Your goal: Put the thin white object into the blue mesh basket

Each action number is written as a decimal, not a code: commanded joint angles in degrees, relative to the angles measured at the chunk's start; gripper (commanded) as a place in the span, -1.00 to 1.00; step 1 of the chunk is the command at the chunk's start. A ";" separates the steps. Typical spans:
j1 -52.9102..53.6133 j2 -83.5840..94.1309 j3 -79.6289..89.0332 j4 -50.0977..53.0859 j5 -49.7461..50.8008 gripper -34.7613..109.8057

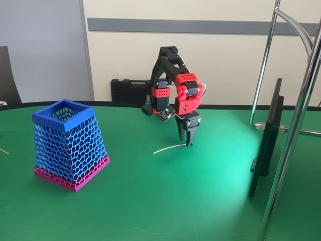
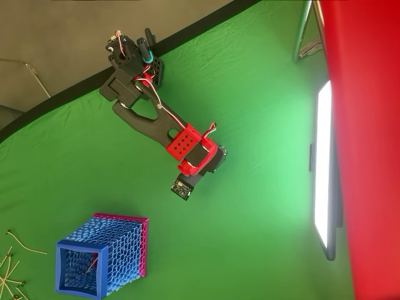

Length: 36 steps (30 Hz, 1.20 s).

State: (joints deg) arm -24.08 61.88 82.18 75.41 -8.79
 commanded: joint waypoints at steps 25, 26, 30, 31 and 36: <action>-0.70 -2.46 -7.03 2.11 -0.44 -0.51; -0.35 -1.41 -7.21 2.11 -0.79 -0.51; 1.58 4.66 -8.79 2.11 -2.55 -0.51; 2.20 6.59 -9.58 2.11 -2.90 -0.51; 7.21 17.49 -11.60 -4.22 -2.29 -0.51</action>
State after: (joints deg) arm -18.72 72.25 72.77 74.09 -11.34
